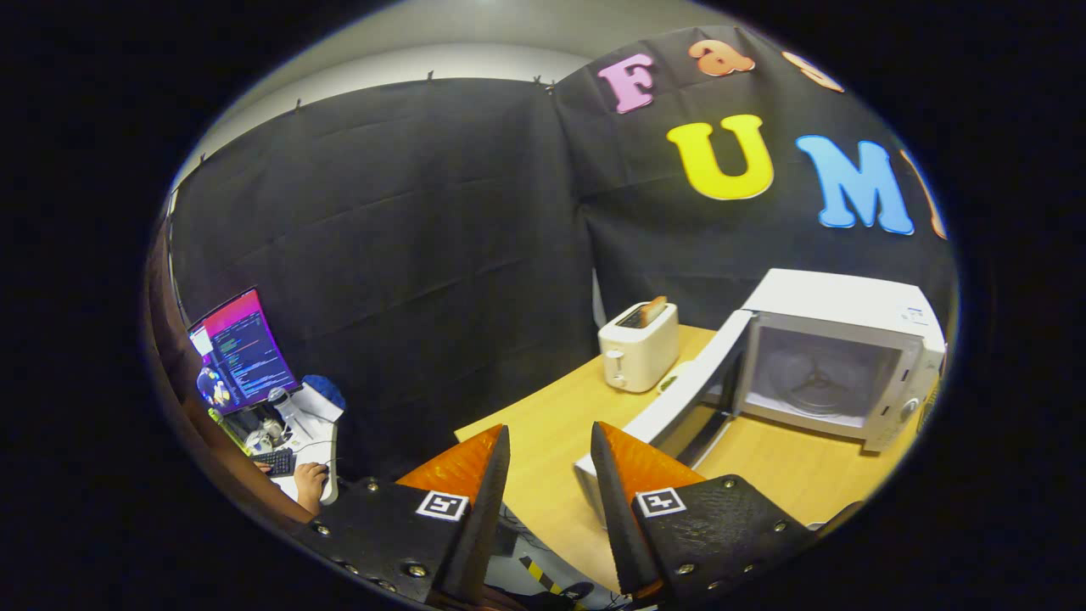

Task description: Open the microwave, put the food inside, and close the microwave door.

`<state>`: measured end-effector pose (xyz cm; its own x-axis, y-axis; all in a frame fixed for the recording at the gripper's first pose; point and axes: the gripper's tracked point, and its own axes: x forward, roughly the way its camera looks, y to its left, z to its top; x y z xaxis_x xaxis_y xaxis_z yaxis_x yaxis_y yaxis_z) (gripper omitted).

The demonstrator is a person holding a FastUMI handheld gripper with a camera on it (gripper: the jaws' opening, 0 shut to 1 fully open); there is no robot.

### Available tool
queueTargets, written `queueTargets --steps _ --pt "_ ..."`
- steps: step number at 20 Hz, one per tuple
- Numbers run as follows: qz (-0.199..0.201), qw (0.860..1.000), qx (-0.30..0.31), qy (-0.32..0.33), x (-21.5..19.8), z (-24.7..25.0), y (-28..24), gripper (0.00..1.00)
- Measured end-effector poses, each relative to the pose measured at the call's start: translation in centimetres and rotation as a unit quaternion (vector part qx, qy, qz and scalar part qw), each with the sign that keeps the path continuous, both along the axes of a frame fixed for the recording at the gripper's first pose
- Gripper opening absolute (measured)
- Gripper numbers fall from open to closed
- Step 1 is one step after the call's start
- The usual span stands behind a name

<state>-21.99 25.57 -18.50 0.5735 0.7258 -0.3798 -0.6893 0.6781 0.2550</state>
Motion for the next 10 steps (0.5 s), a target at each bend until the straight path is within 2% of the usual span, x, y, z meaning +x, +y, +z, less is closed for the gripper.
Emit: queueTargets --steps 2,5,8,10 --pt "-0.058 0.998 -0.012 -0.014 2.0 1.2 -5.2 0.58" --pt "-0.141 0.990 -0.032 -0.002 3.9 0.1 -13.2 0.58" --pt "-0.243 0.967 -0.071 0.024 5.1 -2.6 -21.9 0.58" --pt "-0.300 0.950 -0.066 0.053 4.9 -3.9 -26.9 0.58"
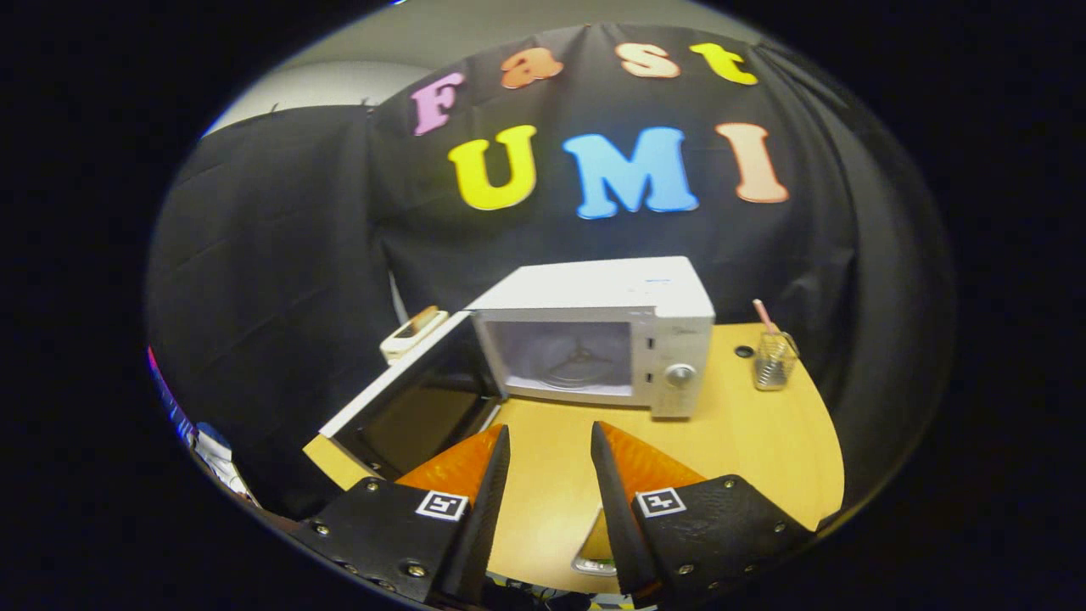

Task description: Open the microwave, put the food inside, and close the microwave door.

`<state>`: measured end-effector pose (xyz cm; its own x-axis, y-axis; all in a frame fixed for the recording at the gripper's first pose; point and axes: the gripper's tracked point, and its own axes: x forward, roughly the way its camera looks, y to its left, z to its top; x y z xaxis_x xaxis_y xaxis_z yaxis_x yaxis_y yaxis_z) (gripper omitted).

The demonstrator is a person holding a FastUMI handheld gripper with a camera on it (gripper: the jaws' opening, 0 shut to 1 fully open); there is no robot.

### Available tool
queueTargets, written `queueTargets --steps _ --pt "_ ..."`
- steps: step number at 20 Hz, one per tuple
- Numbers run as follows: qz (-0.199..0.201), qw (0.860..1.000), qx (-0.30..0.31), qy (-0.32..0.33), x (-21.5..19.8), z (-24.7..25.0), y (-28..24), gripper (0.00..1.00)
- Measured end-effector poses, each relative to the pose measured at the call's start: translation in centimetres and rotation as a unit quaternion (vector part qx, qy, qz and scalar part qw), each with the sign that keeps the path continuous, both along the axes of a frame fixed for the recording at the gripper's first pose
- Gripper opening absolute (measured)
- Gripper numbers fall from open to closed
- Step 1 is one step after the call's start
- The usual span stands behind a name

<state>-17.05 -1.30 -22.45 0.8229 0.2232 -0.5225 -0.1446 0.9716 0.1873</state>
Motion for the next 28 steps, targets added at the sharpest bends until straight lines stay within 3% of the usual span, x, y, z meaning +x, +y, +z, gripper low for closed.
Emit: queueTargets --steps 5,9,13,17,19,23,28 --pt "-0.077 0.993 0.040 0.084 -0.7 -7.6 -7.5 0.58" --pt "-0.087 0.974 0.131 0.163 -2.2 -13.9 -7.5 0.60" --pt "-0.082 0.956 0.166 0.228 -4.5 -18.6 -7.4 0.60" --pt "-0.078 0.941 0.209 0.256 -5.0 -19.5 -5.9 0.52" --pt "-0.074 0.936 0.218 0.268 -4.6 -19.3 -5.7 0.34" --pt "-0.104 0.936 0.217 0.258 -4.0 -17.8 -6.1 0.14" --pt "-0.127 0.919 0.298 0.226 -1.8 -13.9 -4.7 0.14"
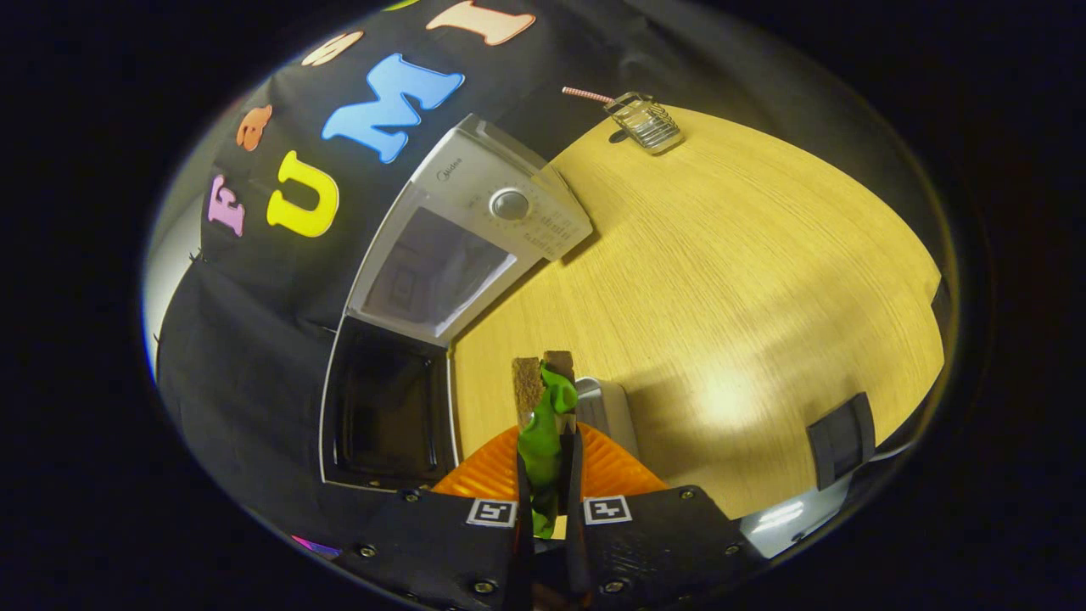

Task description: Open the microwave, put the food inside, and close the microwave door.

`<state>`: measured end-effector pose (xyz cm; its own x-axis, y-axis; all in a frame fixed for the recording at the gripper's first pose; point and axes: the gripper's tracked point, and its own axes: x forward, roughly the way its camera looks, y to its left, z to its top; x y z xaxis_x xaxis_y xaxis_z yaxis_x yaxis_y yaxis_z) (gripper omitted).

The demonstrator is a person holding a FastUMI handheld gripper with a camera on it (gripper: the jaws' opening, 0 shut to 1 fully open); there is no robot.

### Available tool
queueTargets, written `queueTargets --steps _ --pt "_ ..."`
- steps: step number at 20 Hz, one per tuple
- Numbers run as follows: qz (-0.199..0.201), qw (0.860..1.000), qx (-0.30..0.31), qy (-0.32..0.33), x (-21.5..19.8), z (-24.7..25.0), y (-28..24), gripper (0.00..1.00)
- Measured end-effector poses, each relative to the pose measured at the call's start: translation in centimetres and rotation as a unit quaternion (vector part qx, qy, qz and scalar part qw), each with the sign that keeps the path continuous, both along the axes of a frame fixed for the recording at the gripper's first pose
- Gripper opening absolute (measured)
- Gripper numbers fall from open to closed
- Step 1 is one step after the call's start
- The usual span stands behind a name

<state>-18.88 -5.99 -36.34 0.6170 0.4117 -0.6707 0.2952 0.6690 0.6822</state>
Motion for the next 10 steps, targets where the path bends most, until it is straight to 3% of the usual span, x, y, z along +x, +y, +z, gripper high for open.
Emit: queueTargets --steps 2,5,10 --pt "-0.037 0.997 0.069 -0.023 2.0 1.8 1.4 0.14" --pt "-0.101 0.981 0.155 -0.061 6.0 3.3 3.3 0.14" --pt "-0.150 0.964 0.193 -0.101 12.1 2.0 6.8 0.14"
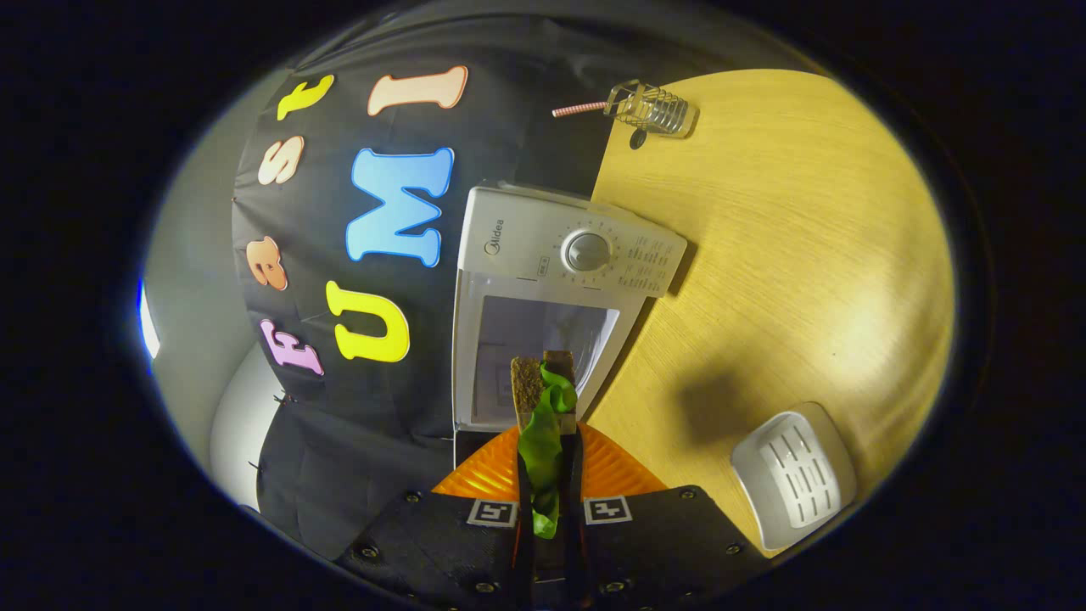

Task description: Open the microwave, put the food inside, and close the microwave door.

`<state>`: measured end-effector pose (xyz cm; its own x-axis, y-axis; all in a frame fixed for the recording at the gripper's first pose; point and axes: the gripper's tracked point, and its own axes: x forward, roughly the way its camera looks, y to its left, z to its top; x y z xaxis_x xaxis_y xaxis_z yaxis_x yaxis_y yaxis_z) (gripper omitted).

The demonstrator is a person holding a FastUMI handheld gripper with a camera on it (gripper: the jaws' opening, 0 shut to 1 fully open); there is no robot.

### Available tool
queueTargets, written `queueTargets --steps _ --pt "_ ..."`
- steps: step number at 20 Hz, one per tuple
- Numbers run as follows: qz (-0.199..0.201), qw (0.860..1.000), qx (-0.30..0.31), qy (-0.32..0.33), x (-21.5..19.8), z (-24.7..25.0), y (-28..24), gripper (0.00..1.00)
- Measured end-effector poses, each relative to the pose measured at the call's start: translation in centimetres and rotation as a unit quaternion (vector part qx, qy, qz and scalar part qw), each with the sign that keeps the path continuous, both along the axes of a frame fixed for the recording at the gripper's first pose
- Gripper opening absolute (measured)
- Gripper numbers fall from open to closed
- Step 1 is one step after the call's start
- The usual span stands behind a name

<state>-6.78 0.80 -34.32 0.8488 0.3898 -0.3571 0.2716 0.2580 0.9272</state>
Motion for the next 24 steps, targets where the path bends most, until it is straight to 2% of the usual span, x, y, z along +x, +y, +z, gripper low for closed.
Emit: queueTargets --steps 6,12,15,24 --pt "-0.107 0.994 0.025 -0.014 7.5 -1.2 2.7 0.14" --pt "-0.205 0.977 0.055 -0.003 14.1 -4.3 4.3 0.14" --pt "-0.233 0.970 0.068 -0.002 16.3 -5.4 4.7 0.14" --pt "-0.255 0.966 0.043 0.013 21.4 -8.7 6.7 0.15"
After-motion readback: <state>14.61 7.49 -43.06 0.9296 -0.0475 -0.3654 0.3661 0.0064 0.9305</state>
